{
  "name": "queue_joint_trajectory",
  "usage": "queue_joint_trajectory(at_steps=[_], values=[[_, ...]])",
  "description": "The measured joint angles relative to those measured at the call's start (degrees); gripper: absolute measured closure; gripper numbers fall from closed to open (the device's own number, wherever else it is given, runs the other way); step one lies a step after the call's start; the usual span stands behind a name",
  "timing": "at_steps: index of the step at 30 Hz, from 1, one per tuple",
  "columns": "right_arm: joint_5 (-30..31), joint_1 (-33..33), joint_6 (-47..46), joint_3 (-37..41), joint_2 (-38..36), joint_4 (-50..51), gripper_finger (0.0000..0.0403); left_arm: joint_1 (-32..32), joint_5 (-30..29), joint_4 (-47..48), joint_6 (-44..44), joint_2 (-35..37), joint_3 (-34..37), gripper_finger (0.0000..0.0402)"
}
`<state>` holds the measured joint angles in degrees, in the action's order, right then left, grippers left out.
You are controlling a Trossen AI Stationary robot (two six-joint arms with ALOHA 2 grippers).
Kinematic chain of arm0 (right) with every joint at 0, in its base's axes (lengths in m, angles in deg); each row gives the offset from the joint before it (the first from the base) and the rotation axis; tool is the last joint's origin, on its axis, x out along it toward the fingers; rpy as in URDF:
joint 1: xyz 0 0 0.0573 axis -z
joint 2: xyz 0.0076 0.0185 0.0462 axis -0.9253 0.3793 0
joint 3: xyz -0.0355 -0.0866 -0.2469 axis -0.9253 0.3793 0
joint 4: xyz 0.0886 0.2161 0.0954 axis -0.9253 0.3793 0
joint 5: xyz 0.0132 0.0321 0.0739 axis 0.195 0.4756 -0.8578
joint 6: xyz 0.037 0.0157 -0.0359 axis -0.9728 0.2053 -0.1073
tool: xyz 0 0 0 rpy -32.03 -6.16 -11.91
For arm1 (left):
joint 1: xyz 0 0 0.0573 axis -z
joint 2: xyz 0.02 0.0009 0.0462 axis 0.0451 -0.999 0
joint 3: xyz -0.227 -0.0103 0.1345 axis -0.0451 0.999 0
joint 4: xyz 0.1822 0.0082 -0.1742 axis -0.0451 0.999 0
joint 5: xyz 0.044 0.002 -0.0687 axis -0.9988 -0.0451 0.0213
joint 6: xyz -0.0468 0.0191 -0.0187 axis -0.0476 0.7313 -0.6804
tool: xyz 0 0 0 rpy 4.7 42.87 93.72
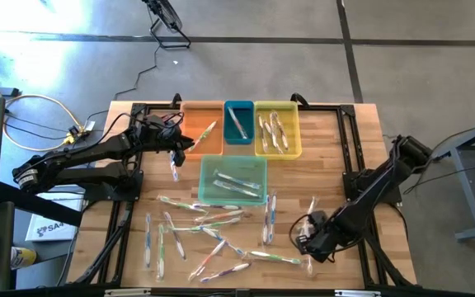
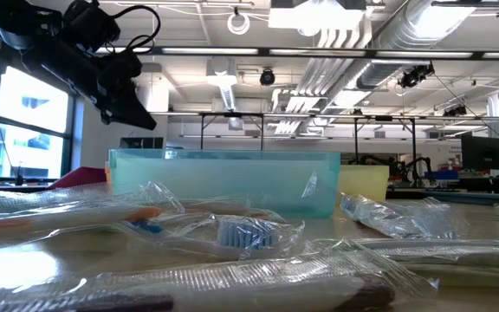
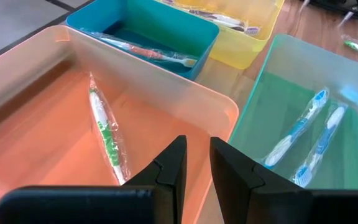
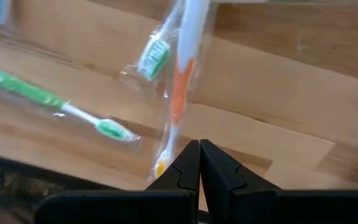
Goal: Pick & Place Toothbrushes
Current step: Put the orange toothbrush into the blue bin
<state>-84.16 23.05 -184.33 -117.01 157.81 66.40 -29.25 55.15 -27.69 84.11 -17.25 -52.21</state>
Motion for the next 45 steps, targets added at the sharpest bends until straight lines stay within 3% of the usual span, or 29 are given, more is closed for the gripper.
queue_joint_trajectory(at_steps=[10, 23, 45], values=[[0.35, 0.01, 0.11, 0.04, 2.24, -2.44, 0.039, 0.0, -0.04, 0.0, 0.0, 0.0, 0.0, 0.0333], [3.74, 0.01, 0.2, 0.04, 4.57, -2.73, 0.0281, 0.0, -0.09, 0.02, 0.0, 0.0, 0.0, 0.0333], [7.58, -0.01, 0.2, 0.01, 4.73, -4.5, 0.0276, -0.01, -0.26, 0.04, 0.02, -0.01, 0.0, 0.0333]])
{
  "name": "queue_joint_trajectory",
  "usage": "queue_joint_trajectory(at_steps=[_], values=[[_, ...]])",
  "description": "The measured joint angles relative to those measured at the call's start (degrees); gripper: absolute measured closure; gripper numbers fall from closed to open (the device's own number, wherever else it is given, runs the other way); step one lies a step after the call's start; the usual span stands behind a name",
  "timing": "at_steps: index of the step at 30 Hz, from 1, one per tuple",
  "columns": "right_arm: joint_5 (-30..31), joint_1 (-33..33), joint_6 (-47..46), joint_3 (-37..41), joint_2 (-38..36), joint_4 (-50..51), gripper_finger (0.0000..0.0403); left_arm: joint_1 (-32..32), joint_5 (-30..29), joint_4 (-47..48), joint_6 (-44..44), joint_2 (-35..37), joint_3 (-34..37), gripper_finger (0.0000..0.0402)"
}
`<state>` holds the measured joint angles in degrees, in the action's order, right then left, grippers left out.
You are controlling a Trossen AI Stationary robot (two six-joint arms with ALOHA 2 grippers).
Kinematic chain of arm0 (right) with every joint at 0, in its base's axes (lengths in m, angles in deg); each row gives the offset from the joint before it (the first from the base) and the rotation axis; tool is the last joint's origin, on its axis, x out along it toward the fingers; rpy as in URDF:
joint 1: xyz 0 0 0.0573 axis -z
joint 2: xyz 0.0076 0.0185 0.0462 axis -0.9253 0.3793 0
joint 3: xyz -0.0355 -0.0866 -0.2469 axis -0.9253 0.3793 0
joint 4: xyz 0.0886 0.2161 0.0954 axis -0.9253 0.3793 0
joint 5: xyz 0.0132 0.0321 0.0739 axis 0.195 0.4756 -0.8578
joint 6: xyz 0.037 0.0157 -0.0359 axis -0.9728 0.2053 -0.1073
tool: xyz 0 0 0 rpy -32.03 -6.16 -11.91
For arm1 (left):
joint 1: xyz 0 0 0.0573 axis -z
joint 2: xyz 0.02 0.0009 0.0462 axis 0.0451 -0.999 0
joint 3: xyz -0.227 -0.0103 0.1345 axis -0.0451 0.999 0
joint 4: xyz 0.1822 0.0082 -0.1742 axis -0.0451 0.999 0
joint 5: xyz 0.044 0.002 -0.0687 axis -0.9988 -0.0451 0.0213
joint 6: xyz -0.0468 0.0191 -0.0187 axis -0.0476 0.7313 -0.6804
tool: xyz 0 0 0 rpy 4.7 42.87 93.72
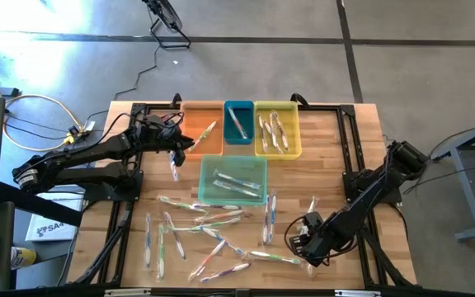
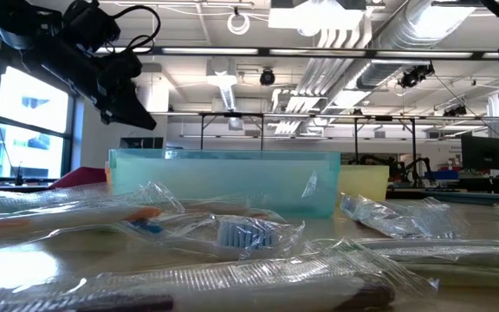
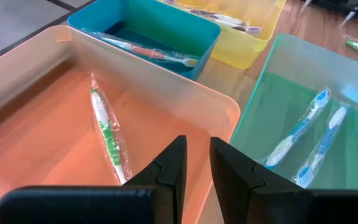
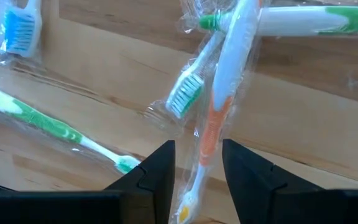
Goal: Pick & Place Toothbrushes
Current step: Put the orange toothbrush into the blue bin
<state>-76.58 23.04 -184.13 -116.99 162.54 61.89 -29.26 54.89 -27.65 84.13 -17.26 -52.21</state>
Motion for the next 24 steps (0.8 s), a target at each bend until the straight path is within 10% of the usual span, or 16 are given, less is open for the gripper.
queue_joint_trajectory(at_steps=[24], values=[[-0.5, -1.57, 0.04, -0.2, 7.82, -5.44, 0.0286, -0.01, 0.28, 0.02, 0.0, 0.01, 0.0, 0.0333]])
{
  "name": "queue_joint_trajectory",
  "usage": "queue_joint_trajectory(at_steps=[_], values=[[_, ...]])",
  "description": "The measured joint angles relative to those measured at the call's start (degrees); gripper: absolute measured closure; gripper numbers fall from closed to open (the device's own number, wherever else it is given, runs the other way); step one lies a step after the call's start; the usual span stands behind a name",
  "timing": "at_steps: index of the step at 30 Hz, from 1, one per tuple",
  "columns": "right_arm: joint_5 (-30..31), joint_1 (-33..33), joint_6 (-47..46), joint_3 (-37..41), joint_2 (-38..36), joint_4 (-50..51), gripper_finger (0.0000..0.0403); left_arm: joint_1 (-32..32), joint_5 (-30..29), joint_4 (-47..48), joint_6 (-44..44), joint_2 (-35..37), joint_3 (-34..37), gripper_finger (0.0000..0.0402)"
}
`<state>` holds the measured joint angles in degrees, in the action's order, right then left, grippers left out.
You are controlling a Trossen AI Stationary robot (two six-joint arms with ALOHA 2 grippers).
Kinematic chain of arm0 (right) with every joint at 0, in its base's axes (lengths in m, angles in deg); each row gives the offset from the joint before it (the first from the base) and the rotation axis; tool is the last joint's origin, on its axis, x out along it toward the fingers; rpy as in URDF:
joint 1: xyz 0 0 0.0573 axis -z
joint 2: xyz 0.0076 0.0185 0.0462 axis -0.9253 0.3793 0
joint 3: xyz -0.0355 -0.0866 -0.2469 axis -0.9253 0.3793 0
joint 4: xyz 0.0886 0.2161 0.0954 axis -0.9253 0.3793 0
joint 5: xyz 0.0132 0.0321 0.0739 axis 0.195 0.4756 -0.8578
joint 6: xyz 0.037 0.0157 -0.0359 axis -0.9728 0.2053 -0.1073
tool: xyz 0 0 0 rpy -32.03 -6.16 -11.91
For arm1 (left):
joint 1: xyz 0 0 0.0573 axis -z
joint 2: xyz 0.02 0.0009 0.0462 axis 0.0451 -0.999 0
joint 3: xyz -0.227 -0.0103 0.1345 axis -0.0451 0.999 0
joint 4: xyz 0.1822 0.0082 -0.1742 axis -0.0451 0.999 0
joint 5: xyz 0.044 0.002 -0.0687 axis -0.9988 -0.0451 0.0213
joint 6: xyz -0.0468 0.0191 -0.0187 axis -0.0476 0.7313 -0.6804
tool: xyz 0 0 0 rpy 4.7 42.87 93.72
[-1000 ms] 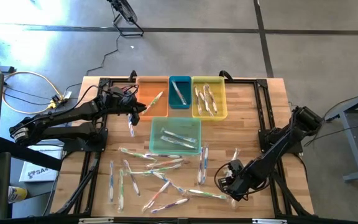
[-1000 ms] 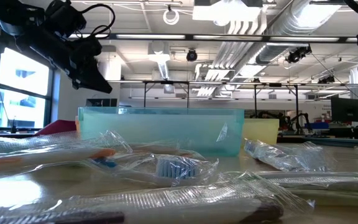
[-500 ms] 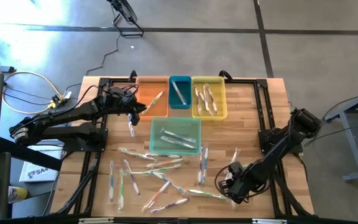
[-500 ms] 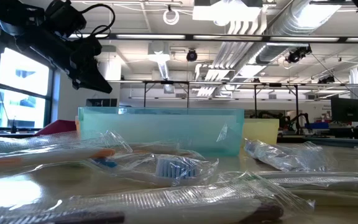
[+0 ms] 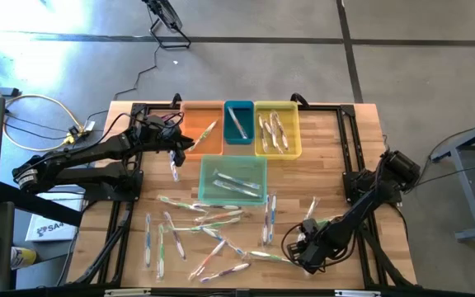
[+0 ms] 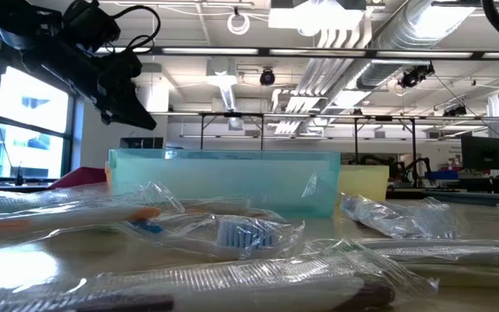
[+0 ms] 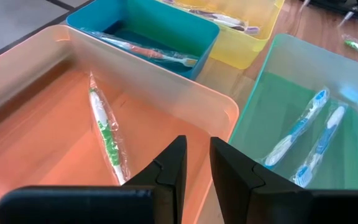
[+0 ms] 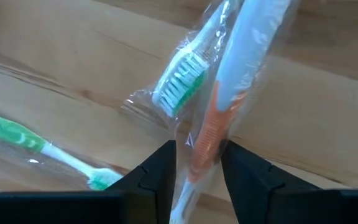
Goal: Pick & Place Toothbrushes
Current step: Put the orange toothbrush into the blue bin
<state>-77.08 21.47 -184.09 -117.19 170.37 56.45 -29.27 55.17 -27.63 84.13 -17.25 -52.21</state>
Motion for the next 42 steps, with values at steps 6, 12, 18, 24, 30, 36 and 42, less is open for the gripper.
queue_joint_trajectory(at_steps=[6, 12, 18, 24, 30, 36, 42], values=[[-1.15, 0.0, 0.0, 0.09, 0.02, 0.35, 0.0341, 0.02, -0.07, 0.0, 0.0, -0.02, 0.0, 0.0333], [-1.55, 0.0, 0.0, 0.11, 0.04, 0.48, 0.0388, 0.0, -0.09, -0.02, 0.0, 0.0, 0.0, 0.0333], [-4.58, 0.6, 0.0, 0.34, -0.62, 0.04, 0.0381, 0.01, -0.11, 0.0, -0.01, -0.01, 0.0, 0.0333], [-4.17, 0.9, 2.17, 0.33, -5.03, -0.85, 0.0388, 0.01, -0.14, -0.02, -0.01, -0.01, 0.0, 0.0333], [-3.73, 2.4, 6.15, 0.31, -10.64, -0.63, 0.0388, 0.01, -0.33, -0.31, -0.02, 0.0, 0.0, 0.0333], [-1.12, 4.92, 12.44, 0.2, -15.93, -0.31, 0.0387, 0.01, -0.31, -2.02, -0.44, -0.02, 0.0, 0.0333], [4.24, 10.41, 24.52, 0.17, -19.97, 0.54, 0.0387, 0.0, -0.28, -3.61, -0.44, -0.02, 0.0, 0.0333]])
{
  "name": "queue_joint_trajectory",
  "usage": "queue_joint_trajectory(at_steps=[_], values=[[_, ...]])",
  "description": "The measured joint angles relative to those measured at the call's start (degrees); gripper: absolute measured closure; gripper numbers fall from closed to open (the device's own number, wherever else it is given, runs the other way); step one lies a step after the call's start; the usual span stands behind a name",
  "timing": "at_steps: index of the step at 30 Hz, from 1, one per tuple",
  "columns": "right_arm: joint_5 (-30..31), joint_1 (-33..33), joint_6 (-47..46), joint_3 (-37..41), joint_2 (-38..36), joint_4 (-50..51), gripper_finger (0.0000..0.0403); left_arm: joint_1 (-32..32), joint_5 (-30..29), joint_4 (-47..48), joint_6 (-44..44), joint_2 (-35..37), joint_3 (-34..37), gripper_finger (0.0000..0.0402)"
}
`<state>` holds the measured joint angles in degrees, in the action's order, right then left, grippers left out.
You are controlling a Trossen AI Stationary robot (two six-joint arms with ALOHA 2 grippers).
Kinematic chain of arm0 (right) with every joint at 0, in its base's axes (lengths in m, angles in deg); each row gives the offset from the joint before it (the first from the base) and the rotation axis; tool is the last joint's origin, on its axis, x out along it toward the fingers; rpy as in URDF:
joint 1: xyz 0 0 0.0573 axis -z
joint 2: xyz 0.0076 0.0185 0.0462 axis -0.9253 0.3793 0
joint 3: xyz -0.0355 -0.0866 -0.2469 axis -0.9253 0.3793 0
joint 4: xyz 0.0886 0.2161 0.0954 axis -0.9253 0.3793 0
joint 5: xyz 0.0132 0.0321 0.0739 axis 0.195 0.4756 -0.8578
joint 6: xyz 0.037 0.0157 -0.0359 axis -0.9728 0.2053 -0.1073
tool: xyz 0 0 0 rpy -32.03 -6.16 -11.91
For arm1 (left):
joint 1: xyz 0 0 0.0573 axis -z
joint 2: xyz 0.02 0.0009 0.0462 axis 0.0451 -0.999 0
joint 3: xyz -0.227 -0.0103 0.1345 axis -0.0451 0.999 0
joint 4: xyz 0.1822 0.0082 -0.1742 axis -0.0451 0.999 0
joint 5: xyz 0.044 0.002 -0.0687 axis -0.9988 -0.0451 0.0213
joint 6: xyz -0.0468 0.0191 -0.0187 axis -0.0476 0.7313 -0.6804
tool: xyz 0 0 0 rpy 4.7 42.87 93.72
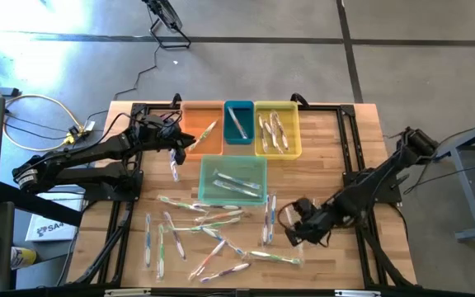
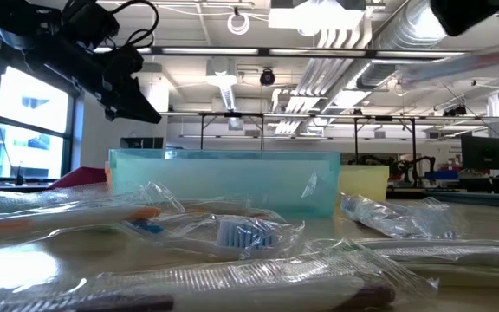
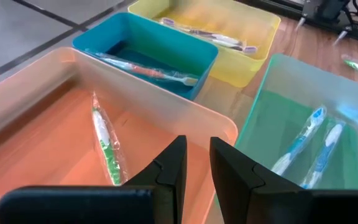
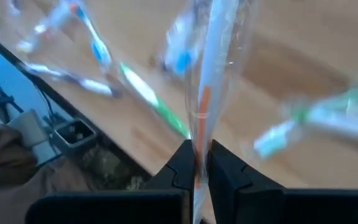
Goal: Pick & Place Toothbrushes
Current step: Put the orange toothbrush into the blue bin
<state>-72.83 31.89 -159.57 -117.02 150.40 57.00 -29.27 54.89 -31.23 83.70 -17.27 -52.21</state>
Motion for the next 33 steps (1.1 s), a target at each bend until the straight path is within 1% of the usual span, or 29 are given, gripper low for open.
queue_joint_trajectory(at_steps=[9, 15, 22, 29, 33], values=[[0.41, 12.61, 23.43, 0.02, -2.53, 1.31, 0.0388, 0.02, 0.02, 0.09, 0.0, 0.0, 0.0, 0.0333], [-3.16, 21.46, 37.89, 0.02, -2.94, 0.66, 0.0388, 0.0, 0.07, 0.12, 0.0, 0.01, 0.0, 0.0333], [-8.34, 30.36, 51.43, 0.02, -2.95, -0.82, 0.0387, 0.02, 0.24, 0.15, -0.02, 0.0, 0.0, 0.0333], [-11.1, 37.39, 63.36, 0.02, -2.95, -4.08, 0.0387, 0.01, 0.22, -0.31, -0.53, 0.0, 0.0, 0.0333], [-11.25, 40.48, 70.49, 0.02, -2.95, -7.28, 0.0387, 0.02, 0.22, -3.8, -5.51, 0.01, 0.0, 0.0333]])
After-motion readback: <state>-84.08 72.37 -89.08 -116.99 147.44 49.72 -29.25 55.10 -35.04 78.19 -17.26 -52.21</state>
